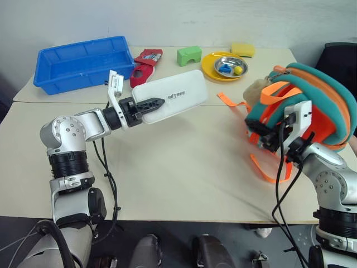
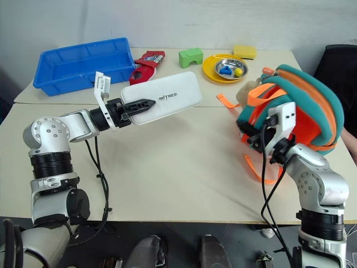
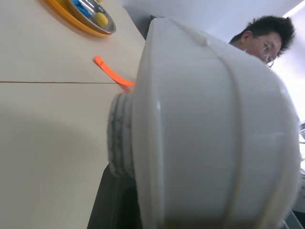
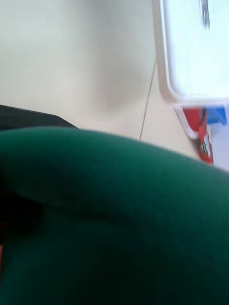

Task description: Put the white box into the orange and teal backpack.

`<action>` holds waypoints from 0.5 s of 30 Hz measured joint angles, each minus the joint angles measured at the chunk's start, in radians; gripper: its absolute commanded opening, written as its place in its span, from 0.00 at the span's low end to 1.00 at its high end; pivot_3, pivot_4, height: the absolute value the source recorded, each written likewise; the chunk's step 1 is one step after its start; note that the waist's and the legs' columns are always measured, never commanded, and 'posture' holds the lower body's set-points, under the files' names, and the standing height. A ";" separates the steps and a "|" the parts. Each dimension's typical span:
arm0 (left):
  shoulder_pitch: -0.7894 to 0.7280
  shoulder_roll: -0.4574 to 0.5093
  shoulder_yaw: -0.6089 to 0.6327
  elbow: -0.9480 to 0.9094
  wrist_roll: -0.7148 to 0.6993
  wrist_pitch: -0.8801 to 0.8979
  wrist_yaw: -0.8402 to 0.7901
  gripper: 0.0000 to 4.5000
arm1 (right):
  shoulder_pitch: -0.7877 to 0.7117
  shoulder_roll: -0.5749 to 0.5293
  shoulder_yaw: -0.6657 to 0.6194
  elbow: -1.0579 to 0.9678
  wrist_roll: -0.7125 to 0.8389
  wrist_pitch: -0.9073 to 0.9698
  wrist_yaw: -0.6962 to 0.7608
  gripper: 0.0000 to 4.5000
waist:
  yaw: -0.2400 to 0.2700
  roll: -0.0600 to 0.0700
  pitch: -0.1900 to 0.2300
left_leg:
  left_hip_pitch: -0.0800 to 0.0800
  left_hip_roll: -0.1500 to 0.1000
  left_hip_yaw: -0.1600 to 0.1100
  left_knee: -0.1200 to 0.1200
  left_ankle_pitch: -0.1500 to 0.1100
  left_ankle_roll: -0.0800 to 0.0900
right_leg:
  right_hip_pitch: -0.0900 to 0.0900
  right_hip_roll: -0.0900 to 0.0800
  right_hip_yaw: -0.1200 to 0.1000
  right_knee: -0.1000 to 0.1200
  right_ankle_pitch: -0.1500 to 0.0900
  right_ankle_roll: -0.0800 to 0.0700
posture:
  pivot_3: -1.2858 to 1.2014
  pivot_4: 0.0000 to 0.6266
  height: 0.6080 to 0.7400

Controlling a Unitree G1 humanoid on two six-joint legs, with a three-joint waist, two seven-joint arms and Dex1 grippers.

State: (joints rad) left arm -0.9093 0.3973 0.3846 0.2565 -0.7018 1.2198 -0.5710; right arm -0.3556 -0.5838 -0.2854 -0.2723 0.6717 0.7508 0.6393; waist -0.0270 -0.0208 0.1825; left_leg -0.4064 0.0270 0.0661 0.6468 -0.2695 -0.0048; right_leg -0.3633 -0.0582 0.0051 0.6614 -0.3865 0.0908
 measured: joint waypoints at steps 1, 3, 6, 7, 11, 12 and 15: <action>-0.009 -0.001 0.002 0.016 0.007 -0.043 0.010 0.27 | 0.013 -0.023 0.009 -0.048 0.037 0.025 0.035 0.00 | 0.001 -0.001 0.000 | 0.000 0.000 0.000 0.000 0.000 0.000 | 0.000 0.000 0.000 0.000 0.000 0.000 | 0.52 0.24 1.00; -0.028 -0.002 0.005 0.026 0.008 -0.098 0.009 0.27 | 0.025 -0.060 0.014 -0.108 0.086 0.062 0.073 0.00 | 0.001 -0.002 0.002 | 0.000 0.000 0.000 0.000 0.000 0.000 | 0.000 0.000 0.000 0.000 0.000 0.000 | 0.52 0.24 1.00; -0.063 0.006 -0.004 0.023 0.008 -0.178 -0.031 0.27 | 0.046 -0.125 0.012 -0.197 0.175 0.118 0.125 0.00 | 0.001 -0.003 0.002 | 0.000 0.000 -0.001 0.000 0.000 0.000 | 0.001 0.000 -0.001 -0.001 0.000 0.000 | 0.52 0.24 1.00; -0.073 0.011 -0.016 0.018 0.008 -0.203 -0.053 0.27 | 0.055 -0.147 0.009 -0.223 0.214 0.139 0.139 0.00 | 0.002 -0.003 0.002 | 0.000 0.000 -0.001 0.000 0.000 0.000 | 0.001 0.000 -0.001 -0.001 0.000 0.000 | 0.52 0.24 1.00; -0.085 0.041 -0.074 -0.005 0.005 -0.268 -0.163 0.27 | 0.101 -0.262 -0.048 -0.301 0.351 0.209 0.188 0.00 | 0.003 -0.003 0.002 | 0.000 0.000 -0.001 0.000 0.000 0.000 | 0.002 0.000 -0.001 -0.002 0.000 0.000 | 0.52 0.24 1.00; -0.085 0.050 -0.083 -0.009 0.001 -0.272 -0.191 0.27 | 0.115 -0.292 -0.070 -0.311 0.376 0.221 0.203 0.00 | 0.003 -0.003 0.003 | 0.000 0.000 -0.001 0.000 0.000 0.001 | 0.002 0.000 -0.001 -0.002 0.000 0.000 | 0.52 0.24 1.00; -0.081 0.087 -0.131 -0.035 -0.012 -0.283 -0.306 0.27 | 0.198 -0.391 -0.196 -0.323 0.507 0.269 0.271 0.00 | 0.004 -0.004 0.003 | 0.000 0.000 -0.002 0.000 -0.001 0.001 | 0.003 -0.001 -0.002 -0.003 0.000 0.000 | 0.52 0.24 1.00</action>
State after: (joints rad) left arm -0.9905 0.4848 0.2540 0.2213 -0.7136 0.9364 -0.8773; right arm -0.1571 -0.9750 -0.4810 -0.5948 1.1786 1.0201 0.9101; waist -0.0229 -0.0246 0.1858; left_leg -0.4066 0.0271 0.0640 0.6473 -0.2702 -0.0038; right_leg -0.3601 -0.0587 0.0032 0.6585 -0.3865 0.0907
